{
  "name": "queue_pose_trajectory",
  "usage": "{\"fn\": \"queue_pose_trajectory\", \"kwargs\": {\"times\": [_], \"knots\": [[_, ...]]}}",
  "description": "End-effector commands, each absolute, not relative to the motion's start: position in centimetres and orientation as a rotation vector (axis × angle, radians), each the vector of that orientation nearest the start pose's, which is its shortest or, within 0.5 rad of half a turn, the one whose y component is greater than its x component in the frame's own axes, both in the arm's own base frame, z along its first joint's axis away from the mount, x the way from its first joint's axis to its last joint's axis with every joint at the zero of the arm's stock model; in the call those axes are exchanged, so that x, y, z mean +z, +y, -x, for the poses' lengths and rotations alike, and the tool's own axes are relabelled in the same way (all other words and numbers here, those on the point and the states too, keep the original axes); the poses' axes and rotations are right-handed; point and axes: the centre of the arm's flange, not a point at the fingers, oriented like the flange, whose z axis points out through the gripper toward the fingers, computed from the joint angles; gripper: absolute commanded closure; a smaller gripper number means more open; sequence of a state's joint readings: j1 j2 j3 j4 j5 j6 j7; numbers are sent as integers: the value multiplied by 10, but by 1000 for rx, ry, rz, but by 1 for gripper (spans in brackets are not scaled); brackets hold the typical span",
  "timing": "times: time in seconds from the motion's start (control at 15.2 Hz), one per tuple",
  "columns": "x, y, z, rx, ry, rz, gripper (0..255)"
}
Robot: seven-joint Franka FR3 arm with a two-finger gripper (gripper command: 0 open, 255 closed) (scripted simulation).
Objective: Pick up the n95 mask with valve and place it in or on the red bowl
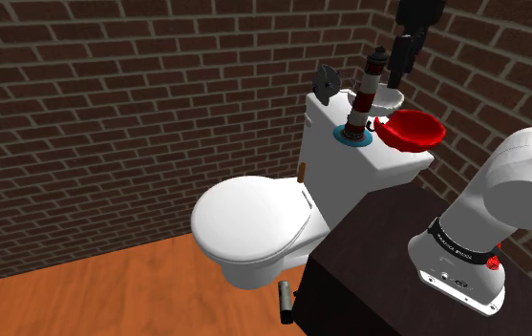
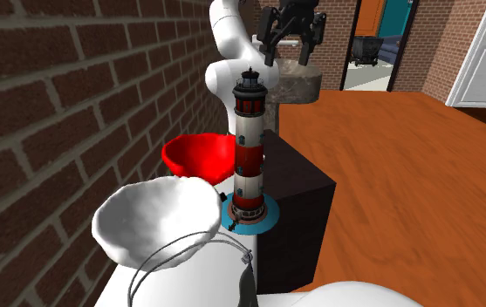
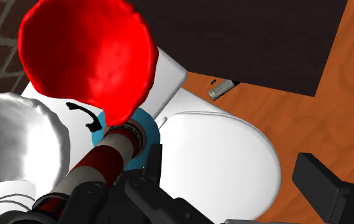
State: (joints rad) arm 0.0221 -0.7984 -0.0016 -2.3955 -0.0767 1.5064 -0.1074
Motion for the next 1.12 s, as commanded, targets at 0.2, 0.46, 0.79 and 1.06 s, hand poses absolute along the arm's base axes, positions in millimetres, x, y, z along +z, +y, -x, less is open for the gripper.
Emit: {"fn": "queue_pose_trajectory", "kwargs": {"times": [0.2,0.46,0.79,1.06], "knots": [[556,-28,-321,129,-213,3196,0],[536,-60,-356,99,-224,3185,0],[511,-101,-401,63,-239,3172,0],[492,-132,-437,34,-250,3161,0]]}}
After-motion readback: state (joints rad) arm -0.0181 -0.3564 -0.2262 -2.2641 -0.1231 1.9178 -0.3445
